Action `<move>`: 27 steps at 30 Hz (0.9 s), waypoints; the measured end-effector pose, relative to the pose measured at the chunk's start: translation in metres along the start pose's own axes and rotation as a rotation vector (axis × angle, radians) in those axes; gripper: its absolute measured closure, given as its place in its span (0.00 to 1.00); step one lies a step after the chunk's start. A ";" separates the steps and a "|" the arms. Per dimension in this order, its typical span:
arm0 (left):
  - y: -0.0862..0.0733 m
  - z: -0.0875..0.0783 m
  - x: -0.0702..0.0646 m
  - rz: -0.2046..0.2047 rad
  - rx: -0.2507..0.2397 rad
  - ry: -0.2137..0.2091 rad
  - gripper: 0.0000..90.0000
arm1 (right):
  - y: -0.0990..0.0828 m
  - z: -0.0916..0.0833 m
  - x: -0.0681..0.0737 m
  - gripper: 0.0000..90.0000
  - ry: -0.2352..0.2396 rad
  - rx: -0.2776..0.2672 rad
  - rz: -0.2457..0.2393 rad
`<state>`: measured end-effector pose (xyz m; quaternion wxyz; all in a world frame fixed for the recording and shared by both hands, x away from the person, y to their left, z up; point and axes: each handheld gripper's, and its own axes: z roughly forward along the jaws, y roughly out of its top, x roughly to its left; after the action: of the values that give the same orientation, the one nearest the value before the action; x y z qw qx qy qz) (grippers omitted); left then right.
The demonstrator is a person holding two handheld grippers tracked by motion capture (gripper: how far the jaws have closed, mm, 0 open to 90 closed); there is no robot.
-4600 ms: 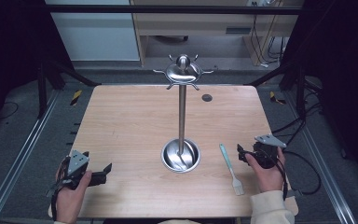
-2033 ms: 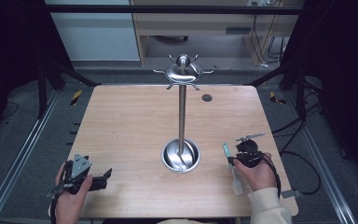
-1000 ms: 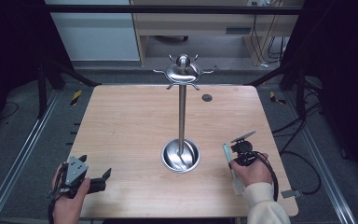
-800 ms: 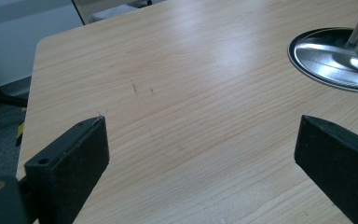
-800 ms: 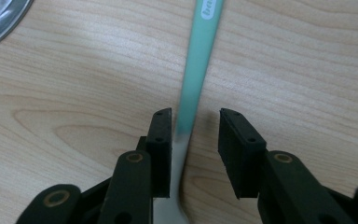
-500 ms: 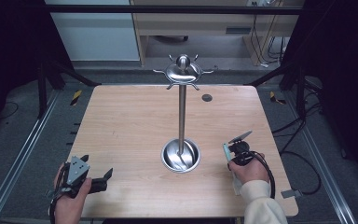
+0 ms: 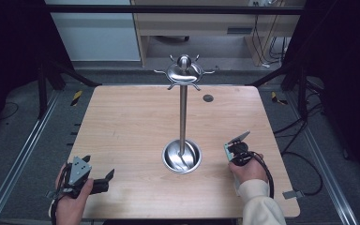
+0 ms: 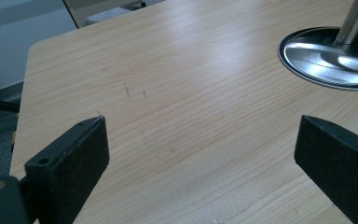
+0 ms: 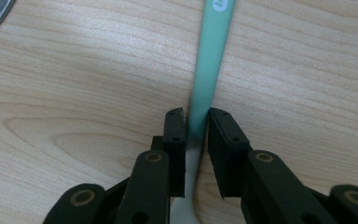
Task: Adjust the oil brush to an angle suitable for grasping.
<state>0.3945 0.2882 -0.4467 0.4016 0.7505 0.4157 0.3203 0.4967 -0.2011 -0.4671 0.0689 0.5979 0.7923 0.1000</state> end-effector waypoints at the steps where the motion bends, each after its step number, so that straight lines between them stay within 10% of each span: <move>1: 0.000 0.000 0.000 0.003 0.000 0.001 0.03 | 0.000 0.000 0.000 0.86 -0.004 0.000 0.001; 16: 0.000 0.000 0.000 0.007 0.005 -0.002 0.03 | -0.003 -0.004 -0.004 0.91 0.056 -0.049 0.038; 27: 0.001 0.000 0.000 0.024 0.003 0.004 0.03 | 0.008 -0.040 -0.022 0.91 0.150 -0.271 0.008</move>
<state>0.3947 0.2882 -0.4462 0.3957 0.7555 0.4080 0.3259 0.5013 -0.2226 -0.4269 0.0894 0.5770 0.7721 0.2507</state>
